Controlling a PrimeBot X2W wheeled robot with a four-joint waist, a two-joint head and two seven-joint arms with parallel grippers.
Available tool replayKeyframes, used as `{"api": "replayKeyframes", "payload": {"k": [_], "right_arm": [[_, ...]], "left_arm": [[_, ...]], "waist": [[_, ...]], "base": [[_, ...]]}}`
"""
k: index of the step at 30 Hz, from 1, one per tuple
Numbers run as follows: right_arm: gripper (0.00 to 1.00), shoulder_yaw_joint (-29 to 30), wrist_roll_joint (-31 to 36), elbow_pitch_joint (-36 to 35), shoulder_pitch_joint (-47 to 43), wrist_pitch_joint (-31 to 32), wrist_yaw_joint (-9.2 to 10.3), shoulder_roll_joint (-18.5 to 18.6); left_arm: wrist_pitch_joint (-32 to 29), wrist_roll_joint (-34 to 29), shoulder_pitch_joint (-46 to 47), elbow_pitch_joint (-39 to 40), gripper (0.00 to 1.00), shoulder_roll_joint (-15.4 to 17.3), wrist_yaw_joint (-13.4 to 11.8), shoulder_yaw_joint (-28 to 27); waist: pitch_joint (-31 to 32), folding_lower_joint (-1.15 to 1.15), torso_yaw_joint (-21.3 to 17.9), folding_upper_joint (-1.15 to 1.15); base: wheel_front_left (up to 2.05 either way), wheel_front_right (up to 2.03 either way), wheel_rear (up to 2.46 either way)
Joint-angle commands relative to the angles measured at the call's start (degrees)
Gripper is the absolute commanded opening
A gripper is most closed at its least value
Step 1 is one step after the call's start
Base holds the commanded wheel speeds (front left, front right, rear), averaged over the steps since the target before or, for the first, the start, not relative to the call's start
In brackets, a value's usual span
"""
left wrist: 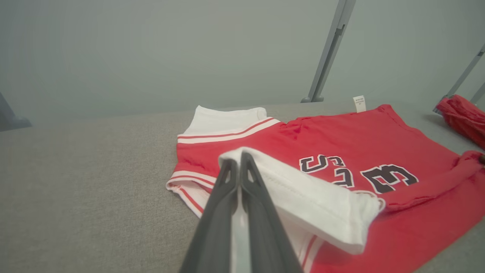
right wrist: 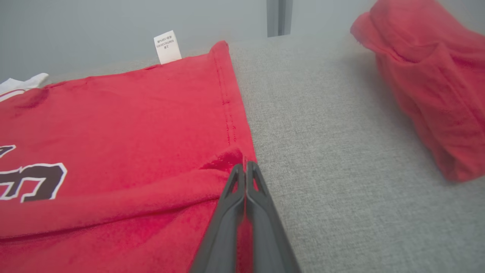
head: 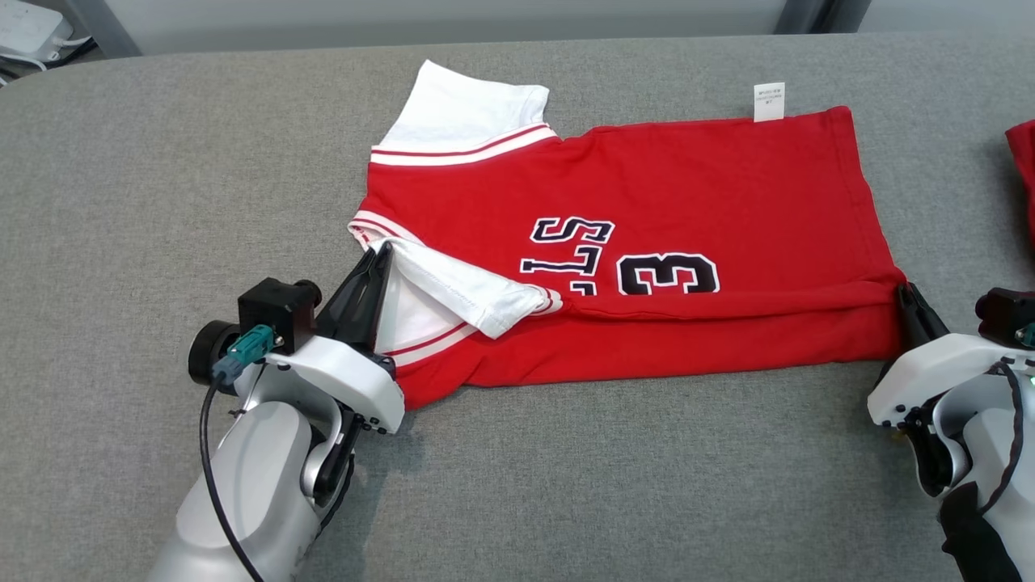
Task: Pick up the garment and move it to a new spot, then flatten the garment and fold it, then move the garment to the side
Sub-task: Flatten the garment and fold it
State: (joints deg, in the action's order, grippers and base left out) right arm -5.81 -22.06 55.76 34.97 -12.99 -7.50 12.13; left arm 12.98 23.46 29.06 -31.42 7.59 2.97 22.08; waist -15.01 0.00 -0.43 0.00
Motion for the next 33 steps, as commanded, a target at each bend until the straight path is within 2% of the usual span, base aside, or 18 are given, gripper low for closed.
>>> {"api": "replayKeyframes", "payload": {"k": [1,2,3,4,5,6,7,10,12,14,18,23,31,33], "right_arm": [[0.00,-1.4,-0.7,-0.2,1.1,-1.1,0.01,0.1],[0.00,-1.7,-0.8,0.1,1.3,-1.3,0.01,0.1],[0.04,-2.0,-1.0,0.5,1.5,-1.5,0.01,0.0],[0.44,-2.4,-1.2,0.7,1.6,-1.6,0.01,-0.1],[0.44,-2.4,-1.2,0.7,1.6,-1.6,0.01,-0.1],[0.97,-2.7,-1.4,0.7,1.7,-1.7,0.01,-0.2],[1.00,-3.0,-1.6,0.7,1.7,-1.8,0.01,-0.2],[1.00,-2.9,-1.9,-2.0,1.4,-2.0,0.01,0.0],[1.00,-1.9,-1.5,-6.4,0.1,-2.0,0.01,0.3],[1.00,1.2,0.4,-14.1,-3.3,-2.0,0.01,0.6],[1.00,3.5,2.6,-20.4,-9.4,-2.0,0.01,-0.8],[1.00,5.6,3.6,-23.7,-14.7,-2.0,0.01,-2.2],[1.00,6.8,4.4,-25.2,-17.1,-2.0,0.01,-3.6],[1.00,6.8,4.3,-25.1,-17.1,-2.0,0.01,-3.8]], "left_arm": [[0.8,-0.5,2.8,0.0,0.00,0.7,0.1,-1.6],[1.0,-0.7,3.2,-1.1,0.00,0.6,0.2,-1.4],[1.2,-0.7,3.5,-2.0,0.00,0.3,0.3,-1.3],[1.3,-0.7,3.9,-2.9,0.22,0.1,0.4,-1.3],[1.3,-0.7,3.9,-2.9,0.22,0.1,0.4,-1.3],[1.4,-0.9,4.2,-3.8,0.51,0.0,0.4,-1.2],[1.5,-1.2,4.6,-4.4,1.00,-0.1,0.3,-1.1],[1.8,-1.6,5.1,-5.5,1.00,-0.5,0.0,-1.3],[1.9,-1.8,5.1,-5.2,1.00,-0.7,-0.5,-1.8],[2.0,-1.5,3.5,-2.8,1.00,-0.7,-1.0,-3.4],[2.0,0.3,-1.4,0.8,1.00,-0.5,-0.6,-4.9],[-2.3,3.9,-8.9,5.3,1.00,0.2,-0.1,-5.5],[-10.3,9.3,-17.6,11.3,1.00,0.6,-1.3,-6.5],[-11.9,10.0,-18.4,11.5,0.97,0.6,-1.5,-6.5]], "waist": [[0.0,0.00,-0.1,0.00],[0.0,0.00,-0.1,0.00],[0.0,0.00,-0.2,0.00],[0.0,0.00,-0.3,0.00],[0.0,0.00,-0.3,0.00],[0.1,0.00,-0.3,0.00],[0.1,0.00,-0.4,0.00],[0.3,0.00,-0.5,0.00],[0.6,0.00,-0.6,0.00],[1.2,0.00,-0.7,0.00],[2.0,0.00,-0.6,0.00],[2.9,0.00,-0.4,0.00],[3.7,0.00,-0.5,0.00],[3.8,0.00,-0.5,0.00]], "base": [[0.00,0.00,0.00],[0.00,0.00,0.00],[0.00,0.00,0.00],[0.00,0.00,0.00],[0.00,0.00,0.00],[0.00,0.00,0.00],[0.00,0.00,0.00],[0.00,0.00,0.00],[0.00,0.00,0.00],[0.00,0.00,0.00],[0.00,0.00,0.00],[0.00,0.00,0.00],[0.00,0.00,0.00],[0.00,0.00,0.00]]}}
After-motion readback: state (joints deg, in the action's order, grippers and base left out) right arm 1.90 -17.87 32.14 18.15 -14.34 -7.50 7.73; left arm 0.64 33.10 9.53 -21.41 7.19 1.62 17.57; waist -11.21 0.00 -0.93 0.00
